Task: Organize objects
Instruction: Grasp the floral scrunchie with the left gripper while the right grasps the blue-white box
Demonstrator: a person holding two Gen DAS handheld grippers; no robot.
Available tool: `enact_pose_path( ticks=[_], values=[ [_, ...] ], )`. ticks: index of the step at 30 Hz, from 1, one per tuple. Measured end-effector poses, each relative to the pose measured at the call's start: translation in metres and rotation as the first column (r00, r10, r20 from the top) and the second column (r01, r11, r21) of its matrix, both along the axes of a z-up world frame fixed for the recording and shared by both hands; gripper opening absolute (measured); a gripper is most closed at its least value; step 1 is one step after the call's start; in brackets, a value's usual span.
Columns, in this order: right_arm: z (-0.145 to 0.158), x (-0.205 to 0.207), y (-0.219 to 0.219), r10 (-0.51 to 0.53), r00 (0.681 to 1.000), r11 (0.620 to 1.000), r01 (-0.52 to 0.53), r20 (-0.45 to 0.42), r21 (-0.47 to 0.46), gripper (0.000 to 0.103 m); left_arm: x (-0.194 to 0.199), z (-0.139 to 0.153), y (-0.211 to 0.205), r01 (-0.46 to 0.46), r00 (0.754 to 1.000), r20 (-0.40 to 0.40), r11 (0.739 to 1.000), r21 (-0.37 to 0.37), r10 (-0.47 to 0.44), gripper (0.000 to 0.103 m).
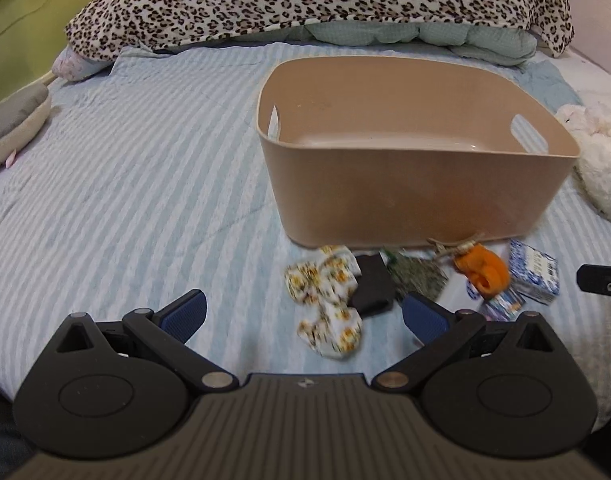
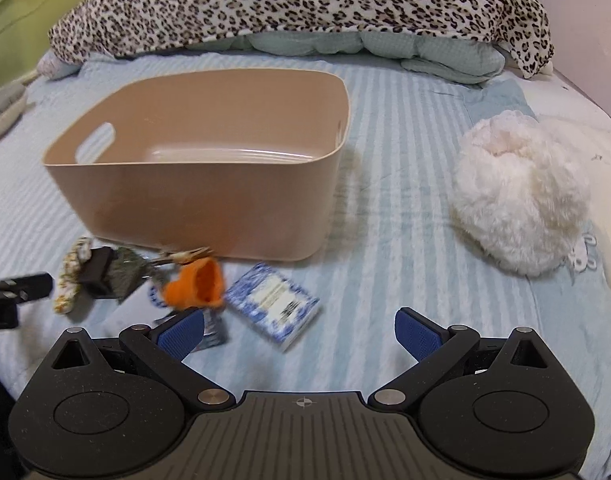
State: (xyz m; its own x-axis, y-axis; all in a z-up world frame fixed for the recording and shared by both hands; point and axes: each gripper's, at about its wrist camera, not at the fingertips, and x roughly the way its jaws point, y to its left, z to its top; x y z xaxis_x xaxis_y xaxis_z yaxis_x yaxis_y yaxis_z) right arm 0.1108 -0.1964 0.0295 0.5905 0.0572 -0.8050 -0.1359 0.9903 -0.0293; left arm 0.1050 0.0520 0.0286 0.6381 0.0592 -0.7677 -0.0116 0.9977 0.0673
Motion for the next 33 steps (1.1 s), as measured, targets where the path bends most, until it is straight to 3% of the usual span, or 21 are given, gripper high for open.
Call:
enact_pose_path(
  ticks=[6, 14, 21, 25, 29, 33],
  values=[
    [-0.011, 0.034, -0.004, 0.022, 0.998, 0.999, -0.025, -0.061, -0.044, 0.100, 0.030, -0.005, 0.006, 0.020, 1.000, -0.023, 0.999, 0.028, -0.019, 0.103],
    [-0.029, 0.057, 0.004, 0.108, 0.986, 0.989, -0.120, -0.129, -0.088, 0.100, 0.056, -0.029, 0.021, 0.028, 0.990, -0.142, 1.000, 0.008, -0.027, 0.103],
    [-0.053, 0.064, 0.008, 0.144, 0.971, 0.982, -0.164, -0.189, -0.096, 0.103, 0.061, -0.038, 0.026, 0.032, 0.985, -0.166, 0.999, -0.027, -0.036, 0.103],
    [-0.058, 0.061, 0.014, 0.190, 0.965, 0.974, -0.209, -0.179, -0.093, 0.103, 0.055, -0.038, 0.029, 0.024, 0.985, -0.171, 0.999, -0.024, -0.027, 0.103],
    [-0.067, 0.054, 0.023, 0.221, 0.961, 0.955, -0.247, -0.164, -0.166, 0.103, 0.053, -0.038, 0.034, 0.021, 0.982, -0.186, 0.999, -0.038, -0.027, 0.103],
    [-0.064, 0.053, 0.026, 0.229, 0.965, 0.960, -0.247, -0.130, -0.136, 0.091, 0.051, -0.041, 0.029, 0.049, 0.982, -0.184, 0.998, -0.032, -0.054, 0.103]
  ],
)
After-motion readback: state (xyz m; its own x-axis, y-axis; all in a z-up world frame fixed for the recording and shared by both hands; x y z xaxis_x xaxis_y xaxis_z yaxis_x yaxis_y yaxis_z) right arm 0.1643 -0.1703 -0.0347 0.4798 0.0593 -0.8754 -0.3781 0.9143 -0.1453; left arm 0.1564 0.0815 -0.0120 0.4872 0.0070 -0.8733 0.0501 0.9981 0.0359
